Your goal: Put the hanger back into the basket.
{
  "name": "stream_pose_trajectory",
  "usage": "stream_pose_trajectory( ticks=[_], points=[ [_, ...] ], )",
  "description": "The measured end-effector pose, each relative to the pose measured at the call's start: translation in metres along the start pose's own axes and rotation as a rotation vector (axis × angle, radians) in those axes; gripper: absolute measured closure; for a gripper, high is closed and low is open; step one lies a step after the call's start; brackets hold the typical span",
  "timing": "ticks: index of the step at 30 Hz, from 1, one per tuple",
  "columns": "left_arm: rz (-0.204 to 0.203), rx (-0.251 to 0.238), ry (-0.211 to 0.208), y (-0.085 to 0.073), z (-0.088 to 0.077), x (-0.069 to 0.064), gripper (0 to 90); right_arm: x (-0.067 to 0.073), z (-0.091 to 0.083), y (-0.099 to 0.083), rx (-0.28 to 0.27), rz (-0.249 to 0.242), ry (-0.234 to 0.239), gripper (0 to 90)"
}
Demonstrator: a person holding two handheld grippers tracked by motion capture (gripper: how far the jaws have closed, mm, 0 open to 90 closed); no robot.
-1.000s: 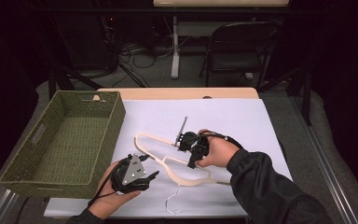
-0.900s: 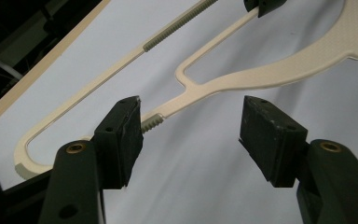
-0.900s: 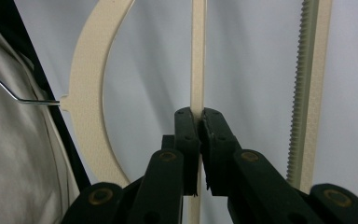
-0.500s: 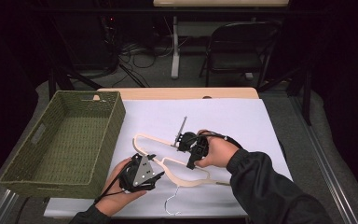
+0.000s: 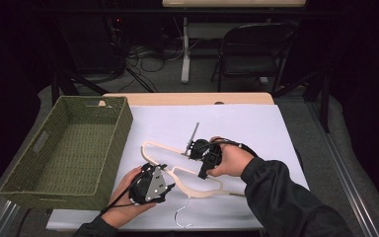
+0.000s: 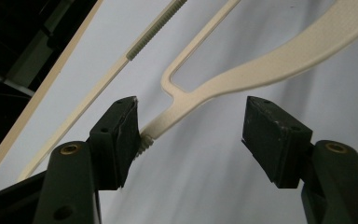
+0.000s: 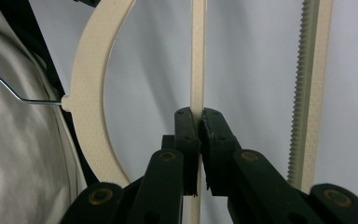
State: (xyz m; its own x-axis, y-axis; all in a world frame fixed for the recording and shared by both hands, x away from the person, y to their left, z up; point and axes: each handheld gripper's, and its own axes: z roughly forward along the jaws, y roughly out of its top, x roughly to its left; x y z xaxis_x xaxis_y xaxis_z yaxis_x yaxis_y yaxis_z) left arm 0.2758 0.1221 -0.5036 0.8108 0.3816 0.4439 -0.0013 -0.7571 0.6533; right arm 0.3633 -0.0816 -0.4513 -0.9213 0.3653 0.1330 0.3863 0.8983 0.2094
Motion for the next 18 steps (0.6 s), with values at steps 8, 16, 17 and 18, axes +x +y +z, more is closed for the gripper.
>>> stream_pose_trajectory(
  ticks=[8,16,17,18],
  points=[
    [0.038,0.004,0.004,0.003,0.006,-0.001,37.2,0.003,0.002,0.004,-0.006,-0.005,0.014,85.9],
    [0.085,0.013,-0.019,0.004,0.016,-0.002,40.9,0.004,0.005,0.006,-0.005,-0.015,0.019,85.8],
    [0.093,0.010,-0.025,0.004,0.017,-0.002,42.1,0.004,0.006,0.006,-0.008,-0.021,0.020,85.8],
    [0.103,0.011,-0.030,0.005,0.017,-0.003,42.1,0.004,0.006,0.007,-0.005,-0.021,0.018,85.8]
  ],
)
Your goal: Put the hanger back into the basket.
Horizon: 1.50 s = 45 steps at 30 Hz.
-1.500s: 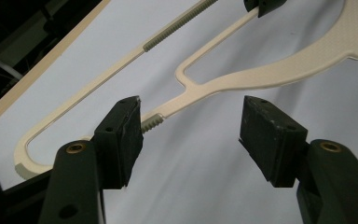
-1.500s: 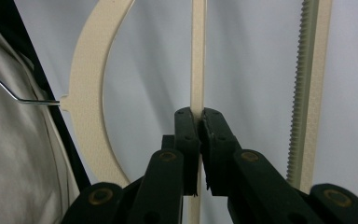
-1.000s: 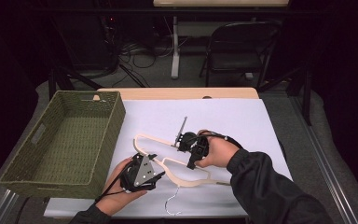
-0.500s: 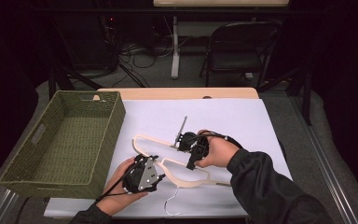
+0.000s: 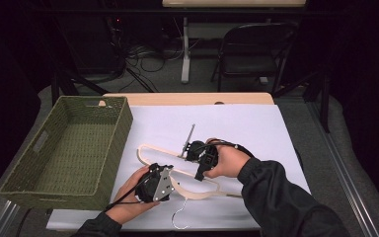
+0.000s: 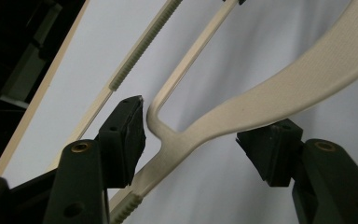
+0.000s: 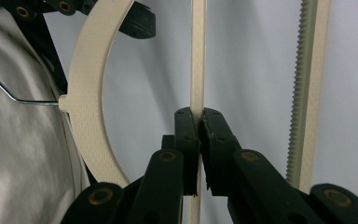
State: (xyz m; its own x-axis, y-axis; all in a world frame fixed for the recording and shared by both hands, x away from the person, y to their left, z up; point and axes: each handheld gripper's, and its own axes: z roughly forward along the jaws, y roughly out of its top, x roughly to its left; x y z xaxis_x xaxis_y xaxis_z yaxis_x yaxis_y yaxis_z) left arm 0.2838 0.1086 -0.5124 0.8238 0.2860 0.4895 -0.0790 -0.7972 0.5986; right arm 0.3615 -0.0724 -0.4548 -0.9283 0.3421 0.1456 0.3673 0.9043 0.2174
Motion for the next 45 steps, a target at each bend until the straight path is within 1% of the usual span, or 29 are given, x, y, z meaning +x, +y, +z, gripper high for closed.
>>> stream_pose_trajectory(
  ticks=[1,2,7,10,14,16,17,19,20,21,23,24,26,30,31,34,37,38,39,41,42,44,45],
  points=[
    [0.003,-0.001,0.001,-0.0001,0.0007,-0.0010,42.7,0.0000,0.0000,0.0003,0.003,-0.003,-0.002,85.8],
    [0.009,-0.001,0.002,-0.0003,0.0016,-0.0011,42.7,-0.0001,-0.0009,0.0009,0.020,-0.005,-0.002,85.8],
    [0.018,0.001,-0.002,-0.0016,0.0022,0.0005,46.1,-0.0008,0.0005,0.0002,0.011,-0.002,0.000,85.8],
    [0.018,-0.003,0.001,-0.0019,0.0023,0.0012,47.4,-0.0006,0.0003,0.0004,0.014,-0.004,-0.008,85.8],
    [0.019,-0.005,0.008,-0.0024,0.0015,0.0030,53.5,-0.0011,-0.0003,0.0006,0.018,-0.013,-0.012,85.7],
    [0.020,-0.010,0.015,-0.0024,0.0009,0.0041,53.9,-0.0010,-0.0007,0.0008,0.017,-0.012,-0.012,85.7],
    [0.026,-0.008,0.021,-0.0025,0.0004,0.0042,55.9,-0.0008,0.0001,0.0005,0.002,-0.012,-0.016,85.7],
    [0.031,-0.002,0.021,-0.0023,-0.0002,0.0048,60.1,-0.0007,0.0004,0.0004,-0.001,-0.014,-0.011,85.7],
    [0.033,0.001,0.022,-0.0021,-0.0005,0.0050,61.0,-0.0001,0.0008,0.0003,-0.004,-0.007,-0.008,85.7],
    [0.036,0.006,0.022,-0.0017,-0.0012,0.0052,61.9,0.0000,0.0012,0.0003,-0.009,-0.012,-0.006,85.7],
    [0.044,0.014,0.026,-0.0010,-0.0018,0.0049,64.8,0.0009,0.0001,0.0007,0.006,-0.019,-0.020,85.7],
    [0.047,0.017,0.027,-0.0007,-0.0020,0.0049,65.7,0.0010,0.0008,0.0004,-0.005,-0.018,-0.010,85.7],
    [0.054,0.024,0.032,-0.0001,-0.0026,0.0046,68.1,0.0012,0.0007,0.0002,-0.007,-0.026,-0.014,85.7],
    [0.059,0.047,0.021,0.0019,-0.0037,0.0028,71.4,0.0027,0.0006,-0.0001,-0.004,-0.029,-0.015,85.6],
    [0.047,0.043,0.005,0.0021,-0.0041,0.0029,71.6,0.0030,0.0006,-0.0001,-0.001,-0.035,-0.015,85.6],
    [0.048,0.041,-0.001,0.0018,-0.0052,0.0032,73.0,0.0049,0.0016,-0.0006,-0.002,-0.044,-0.015,85.6],
    [0.062,0.046,-0.008,0.0028,-0.0055,0.0036,75.6,0.0053,0.0012,-0.0001,-0.001,-0.050,-0.016,85.7],
    [0.076,0.054,-0.011,0.0032,-0.0061,0.0045,77.0,0.0054,0.0015,0.0000,0.000,-0.051,-0.015,85.8],
    [0.076,0.052,-0.007,0.0033,-0.0060,0.0043,78.3,0.0058,0.0019,0.0001,0.002,-0.052,-0.014,85.9],
    [0.077,0.056,-0.013,0.0034,-0.0058,0.0046,79.7,0.0064,0.0023,0.0006,0.002,-0.058,-0.015,85.9],
    [0.088,0.066,-0.010,0.0035,-0.0060,0.0043,80.0,0.0066,0.0025,0.0007,0.003,-0.063,-0.018,85.9],
    [0.096,0.070,-0.015,0.0035,-0.0059,0.0034,80.6,0.0067,0.0027,0.0009,0.001,-0.067,-0.017,86.0],
    [0.111,0.074,-0.012,0.0036,-0.0061,0.0032,81.0,0.0069,0.0029,0.0010,0.005,-0.069,-0.017,85.9]
  ],
)
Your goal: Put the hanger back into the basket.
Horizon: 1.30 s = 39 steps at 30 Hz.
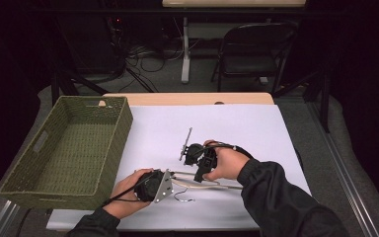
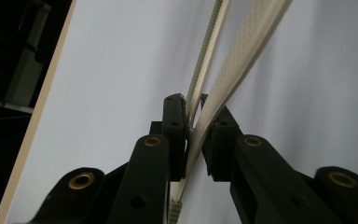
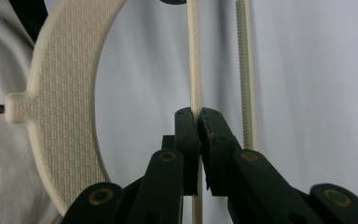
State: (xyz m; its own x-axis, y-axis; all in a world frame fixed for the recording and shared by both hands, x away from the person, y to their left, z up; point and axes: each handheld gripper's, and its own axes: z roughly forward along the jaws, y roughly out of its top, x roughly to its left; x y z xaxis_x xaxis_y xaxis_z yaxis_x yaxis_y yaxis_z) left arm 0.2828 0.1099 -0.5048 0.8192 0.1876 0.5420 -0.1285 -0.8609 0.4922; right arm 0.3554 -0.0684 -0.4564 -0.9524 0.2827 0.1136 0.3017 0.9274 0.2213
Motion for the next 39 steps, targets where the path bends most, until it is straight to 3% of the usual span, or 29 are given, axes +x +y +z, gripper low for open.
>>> stream_pose_trajectory(
  ticks=[10,13,14,15,16,17,18,19,24,34,38,39],
  points=[
    [0.061,0.004,0.019,0.001,-0.005,-0.004,84.2,0.001,-0.003,-0.001,-0.025,-0.009,-0.004,83.6],
    [0.070,0.006,0.033,0.003,-0.008,-0.004,86.3,-0.001,-0.015,-0.006,-0.094,0.008,-0.024,79.1],
    [0.071,0.015,0.033,0.003,-0.008,-0.003,86.9,-0.004,-0.026,-0.012,-0.148,0.038,-0.036,74.5],
    [0.068,0.020,0.031,0.003,-0.008,-0.003,86.9,-0.004,-0.026,-0.012,-0.148,0.038,-0.036,74.5],
    [0.068,0.025,0.033,0.003,-0.008,-0.002,86.9,-0.006,-0.035,-0.017,-0.207,0.050,-0.077,69.6],
    [0.057,0.036,0.035,0.003,-0.008,-0.002,86.9,-0.006,-0.035,-0.017,-0.207,0.050,-0.077,69.6],
    [0.067,0.043,0.040,0.003,-0.007,-0.001,87.0,-0.008,-0.046,-0.021,-0.251,0.061,-0.117,69.3],
    [0.054,0.049,0.038,0.003,-0.007,0.000,87.0,-0.009,-0.051,-0.024,-0.284,0.068,-0.122,67.8],
    [0.012,0.083,0.050,0.007,-0.008,0.005,87.1,-0.009,-0.068,-0.032,-0.344,0.081,-0.160,64.9],
    [-0.025,0.142,0.087,0.010,-0.010,0.015,87.1,-0.016,-0.072,-0.050,-0.335,0.109,-0.190,61.8],
    [-0.077,0.158,0.091,0.011,-0.010,0.022,87.1,-0.016,-0.074,-0.055,-0.317,0.117,-0.207,60.0],
    [-0.082,0.161,0.093,0.011,-0.011,0.024,87.1,-0.017,-0.073,-0.058,-0.341,0.118,-0.213,59.5]
  ],
)
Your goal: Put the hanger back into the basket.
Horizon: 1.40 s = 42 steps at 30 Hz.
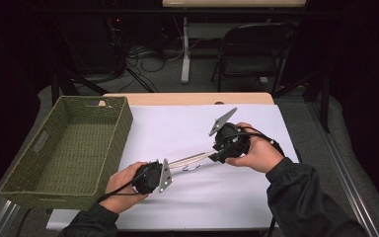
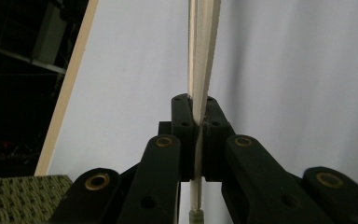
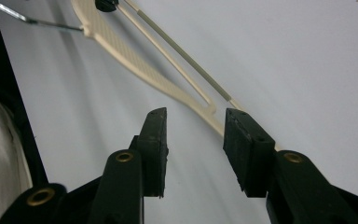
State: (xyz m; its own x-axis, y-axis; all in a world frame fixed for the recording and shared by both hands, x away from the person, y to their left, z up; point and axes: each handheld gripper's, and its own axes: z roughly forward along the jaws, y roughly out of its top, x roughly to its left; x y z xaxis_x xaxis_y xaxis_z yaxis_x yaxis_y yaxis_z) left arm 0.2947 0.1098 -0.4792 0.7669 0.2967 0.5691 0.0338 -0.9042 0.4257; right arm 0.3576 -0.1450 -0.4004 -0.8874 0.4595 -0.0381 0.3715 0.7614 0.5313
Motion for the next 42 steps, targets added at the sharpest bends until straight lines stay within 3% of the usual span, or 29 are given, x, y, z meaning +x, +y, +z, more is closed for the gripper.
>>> stream_pose_trajectory(
  ticks=[6,7,8,15,16,28,33,36,37,42],
  points=[
    [-0.075,0.032,-0.015,0.004,0.004,0.014,87.1,-0.008,-0.003,-0.012,-0.017,0.040,-0.025,57.6],
    [-0.092,0.040,-0.022,0.005,0.006,0.017,87.1,-0.009,-0.004,-0.013,0.010,0.041,-0.022,57.3],
    [-0.108,0.046,-0.026,0.006,0.007,0.020,87.1,-0.009,-0.002,-0.016,-0.017,0.044,-0.027,57.1],
    [-0.272,0.074,-0.075,0.008,0.019,0.045,87.1,-0.011,-0.004,-0.025,-0.011,0.061,-0.028,55.9],
    [-0.297,0.076,-0.081,0.009,0.021,0.049,87.1,-0.010,-0.002,-0.027,-0.032,0.072,-0.035,55.7],
    [-0.520,0.090,-0.132,0.013,0.028,0.092,87.1,-0.006,0.007,-0.038,-0.036,0.078,-0.050,48.8],
    [-0.558,0.087,-0.150,0.017,0.023,0.106,87.1,-0.005,0.011,-0.043,-0.064,0.083,-0.064,45.4],
    [-0.576,0.087,-0.155,0.020,0.019,0.114,87.1,-0.005,0.013,-0.045,-0.043,0.071,-0.081,45.0],
    [-0.580,0.089,-0.155,0.020,0.017,0.117,87.1,-0.005,0.015,-0.046,-0.064,0.073,-0.081,45.0],
    [-0.614,0.087,-0.163,0.018,0.006,0.129,87.1,-0.004,0.016,-0.049,-0.063,0.076,-0.087,44.7]
  ],
)
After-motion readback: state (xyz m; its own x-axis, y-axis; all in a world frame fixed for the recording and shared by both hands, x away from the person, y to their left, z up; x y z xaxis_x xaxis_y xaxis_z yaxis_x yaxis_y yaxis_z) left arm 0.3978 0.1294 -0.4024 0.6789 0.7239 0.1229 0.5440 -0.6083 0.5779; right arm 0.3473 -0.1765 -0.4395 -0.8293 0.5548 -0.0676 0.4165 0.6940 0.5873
